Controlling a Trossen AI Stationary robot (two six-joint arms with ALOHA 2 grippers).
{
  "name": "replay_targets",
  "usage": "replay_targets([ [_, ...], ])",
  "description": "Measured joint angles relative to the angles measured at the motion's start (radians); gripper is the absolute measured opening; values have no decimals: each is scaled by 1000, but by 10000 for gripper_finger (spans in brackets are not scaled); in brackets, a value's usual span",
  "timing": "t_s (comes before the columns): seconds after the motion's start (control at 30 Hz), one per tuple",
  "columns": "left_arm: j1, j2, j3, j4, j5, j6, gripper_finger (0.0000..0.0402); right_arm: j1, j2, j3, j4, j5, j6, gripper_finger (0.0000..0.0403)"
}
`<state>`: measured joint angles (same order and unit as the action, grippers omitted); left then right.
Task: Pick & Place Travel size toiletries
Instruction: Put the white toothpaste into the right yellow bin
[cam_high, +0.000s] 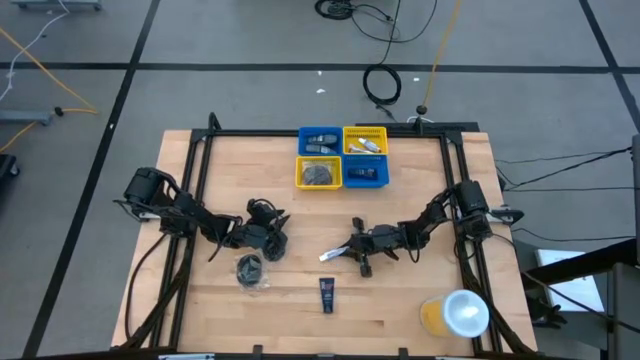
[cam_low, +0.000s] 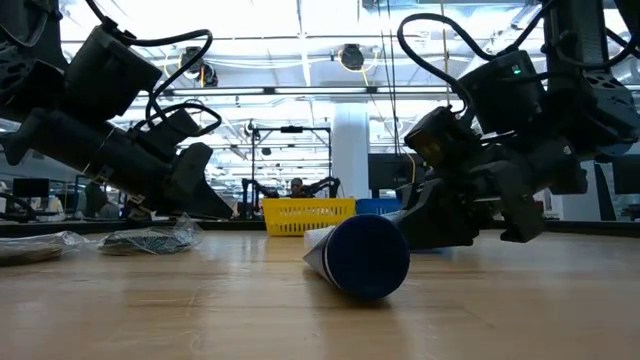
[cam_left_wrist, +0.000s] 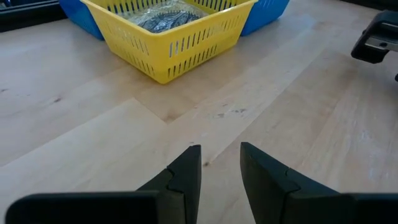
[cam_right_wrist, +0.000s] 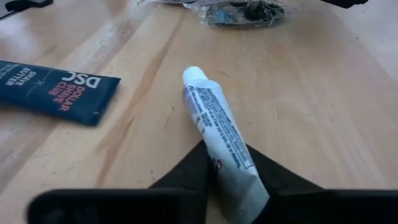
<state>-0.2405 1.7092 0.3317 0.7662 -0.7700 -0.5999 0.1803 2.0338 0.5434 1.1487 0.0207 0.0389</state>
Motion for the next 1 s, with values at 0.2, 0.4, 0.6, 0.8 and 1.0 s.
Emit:
replay_targets([
  [0.2,5,0,0,-2,0,1,108,-5,4,-2,63,-3,-2,7],
  [0.4,18,0,0,-7,0,17,108,-69,2,-2,261,3,24,22],
  [0.6,23,0,0,-8,0,20,108,-233,-122,2,205,7,137,13],
  [0.8,23,0,0,-9,1,20,108,-404,-433,104,-470,150,126,10],
  [1.0,24,0,0,-8,1,20,108,-599,-550,376,-1155,243,48,17],
])
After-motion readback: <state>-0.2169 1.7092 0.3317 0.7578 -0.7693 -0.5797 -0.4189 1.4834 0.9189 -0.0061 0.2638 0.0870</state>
